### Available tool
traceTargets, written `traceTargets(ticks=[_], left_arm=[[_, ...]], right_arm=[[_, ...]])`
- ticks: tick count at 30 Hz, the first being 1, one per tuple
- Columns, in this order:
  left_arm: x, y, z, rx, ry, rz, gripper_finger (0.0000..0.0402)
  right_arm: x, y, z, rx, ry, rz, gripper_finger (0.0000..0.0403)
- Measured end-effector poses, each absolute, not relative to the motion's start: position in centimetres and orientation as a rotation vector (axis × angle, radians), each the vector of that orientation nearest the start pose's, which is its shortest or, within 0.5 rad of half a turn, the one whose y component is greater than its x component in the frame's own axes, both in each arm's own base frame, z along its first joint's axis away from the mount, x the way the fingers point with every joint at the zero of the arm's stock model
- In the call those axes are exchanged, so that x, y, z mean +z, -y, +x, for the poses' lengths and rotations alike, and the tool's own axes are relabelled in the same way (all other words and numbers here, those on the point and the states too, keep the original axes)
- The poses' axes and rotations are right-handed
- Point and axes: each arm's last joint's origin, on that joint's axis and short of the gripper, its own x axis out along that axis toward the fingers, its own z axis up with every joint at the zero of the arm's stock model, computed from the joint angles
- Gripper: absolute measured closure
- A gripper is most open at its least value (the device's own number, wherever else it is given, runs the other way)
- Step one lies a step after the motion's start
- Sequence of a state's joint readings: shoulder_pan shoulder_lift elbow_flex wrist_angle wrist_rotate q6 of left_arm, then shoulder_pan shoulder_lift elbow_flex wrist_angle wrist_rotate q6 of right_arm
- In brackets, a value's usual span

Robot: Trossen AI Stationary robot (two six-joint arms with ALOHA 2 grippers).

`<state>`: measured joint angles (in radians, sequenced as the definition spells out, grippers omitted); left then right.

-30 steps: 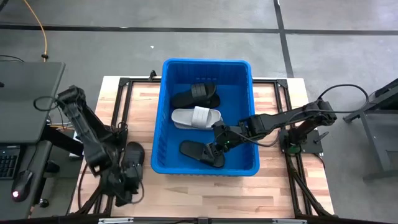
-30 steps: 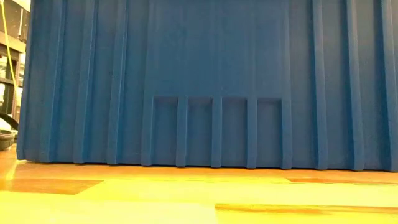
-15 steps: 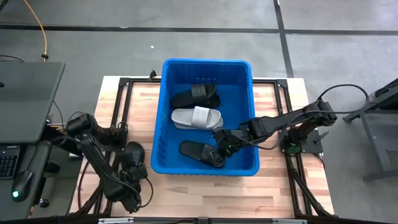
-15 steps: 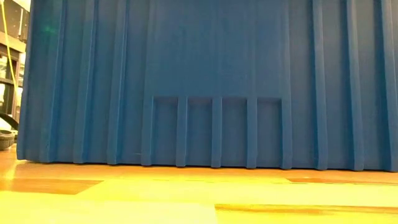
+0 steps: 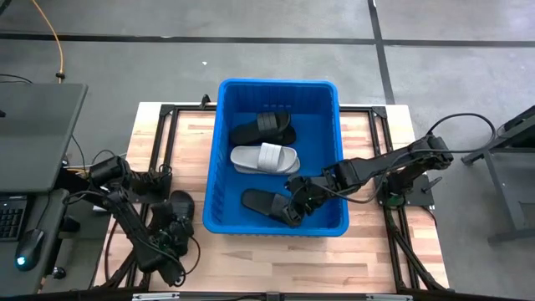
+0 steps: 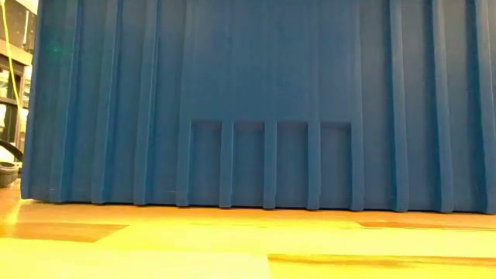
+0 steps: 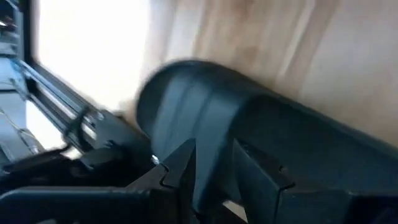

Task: Pick and place slides into bin
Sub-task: Put the black slipper into the bin

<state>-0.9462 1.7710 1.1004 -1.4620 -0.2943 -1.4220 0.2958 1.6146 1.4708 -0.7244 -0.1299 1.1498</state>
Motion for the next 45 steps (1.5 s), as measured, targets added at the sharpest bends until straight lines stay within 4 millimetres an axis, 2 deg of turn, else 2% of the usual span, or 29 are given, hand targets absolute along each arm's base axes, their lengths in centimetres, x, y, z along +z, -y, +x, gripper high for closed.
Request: traceTargets(ticks=[6,10,13,16,19,28,34,41,45], left_arm=[[16.9,20.1,15.8,0.754,-1.442,0.092,0.0302],[16.7,20.5,15.9,0.697,-1.473,0.074,0.0285],[17.1,20.5,15.9,0.712,-1.488,0.087,0.0267],[17.7,19.6,15.3,0.864,-1.499,0.118,0.0253],[17.9,19.3,15.1,0.931,-1.482,0.114,0.0240],[17.3,19.7,15.7,0.864,-1.410,0.073,0.0204],[16.1,18.9,15.0,0.893,-1.432,0.121,0.0199],[13.7,17.4,13.4,0.954,-1.563,0.101,0.0199],[13.4,17.2,13.3,0.955,-1.566,0.099,0.0212]], right_arm=[[31.8,-10.5,32.8,-0.138,-0.996,0.982,0.0132],[31.8,-10.7,32.8,-0.131,-1.000,0.978,0.0132],[31.7,-10.7,32.8,-0.133,-1.004,0.987,0.0132],[31.4,-10.7,32.9,-0.153,-1.013,0.996,0.0132],[31.1,-10.7,33.2,-0.192,-1.014,1.013,0.0132],[30.1,-10.6,33.8,-0.265,-1.035,1.097,0.0132],[29.8,-10.8,34.0,-0.297,-1.036,1.147,0.0132],[30.1,-11.0,34.6,-0.280,-0.956,1.152,0.0132],[29.9,-11.3,34.6,-0.284,-0.951,1.135,0.0132]])
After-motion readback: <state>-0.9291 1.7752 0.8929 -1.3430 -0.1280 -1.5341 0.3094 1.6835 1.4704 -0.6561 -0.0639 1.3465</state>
